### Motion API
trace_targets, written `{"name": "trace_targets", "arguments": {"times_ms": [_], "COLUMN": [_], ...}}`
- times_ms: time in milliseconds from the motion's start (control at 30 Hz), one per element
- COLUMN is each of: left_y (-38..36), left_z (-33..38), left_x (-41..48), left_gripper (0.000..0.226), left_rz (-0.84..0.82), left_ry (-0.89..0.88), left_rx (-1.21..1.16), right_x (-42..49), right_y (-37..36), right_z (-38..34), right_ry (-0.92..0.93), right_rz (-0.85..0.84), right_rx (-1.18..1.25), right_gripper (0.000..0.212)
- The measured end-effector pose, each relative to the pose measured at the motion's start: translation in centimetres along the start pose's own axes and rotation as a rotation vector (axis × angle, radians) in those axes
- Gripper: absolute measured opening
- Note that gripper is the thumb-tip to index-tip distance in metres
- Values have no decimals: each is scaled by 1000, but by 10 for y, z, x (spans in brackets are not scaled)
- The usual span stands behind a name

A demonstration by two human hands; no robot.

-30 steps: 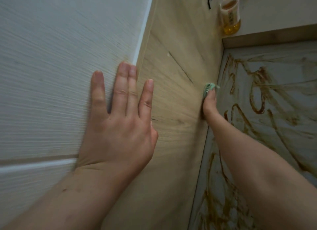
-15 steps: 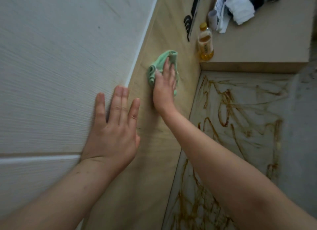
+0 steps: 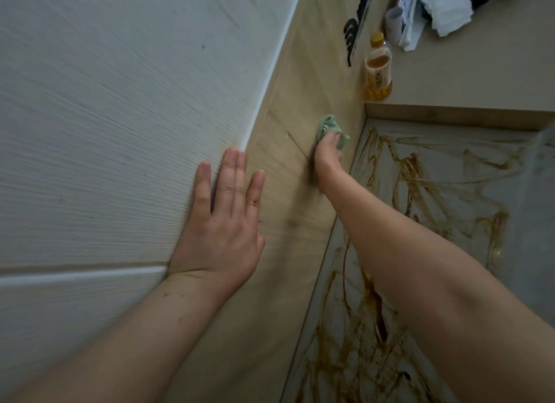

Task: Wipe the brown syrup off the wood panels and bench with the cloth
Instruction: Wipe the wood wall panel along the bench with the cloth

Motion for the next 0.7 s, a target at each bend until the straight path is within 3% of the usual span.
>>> {"name": "trace_targets", "arguments": {"times_ms": [133,233,367,500,600,700], "left_y": [-1,-1,1,3,2,2], "left_z": [-1,-1,-1,-1,-1,-1], "left_x": [0,1,2,1,0,-1], "left_gripper": [76,76,76,77,79,77], "left_rz": [5,8,3,-3,-2,-2], "left_ry": [3,0,-6,-11,-12,-21], "left_rx": [11,14,19,17,29,46], "right_x": [-54,-90,-119,-119,-105,-90], "right_y": [8,11,11,26,21,15], "right_z": [-81,-94,-20,72,49,-30], "right_ry": [481,804,854,890,803,695], "right_rz": [-52,-83,-169,-277,-238,-173], "right_rx": [7,-117,-49,-195,-209,-108], "right_gripper": [58,62,71,73,74,69]}}
Point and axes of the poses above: each hand's wrist, its own x-axis towards the middle knuckle, its own y-axis out of the back of the hand, z = x × y, the point moved 2 cm from there along x, towards the middle knuckle, and after that the axes turned 10 degrees about z, right-handed, at the moved point
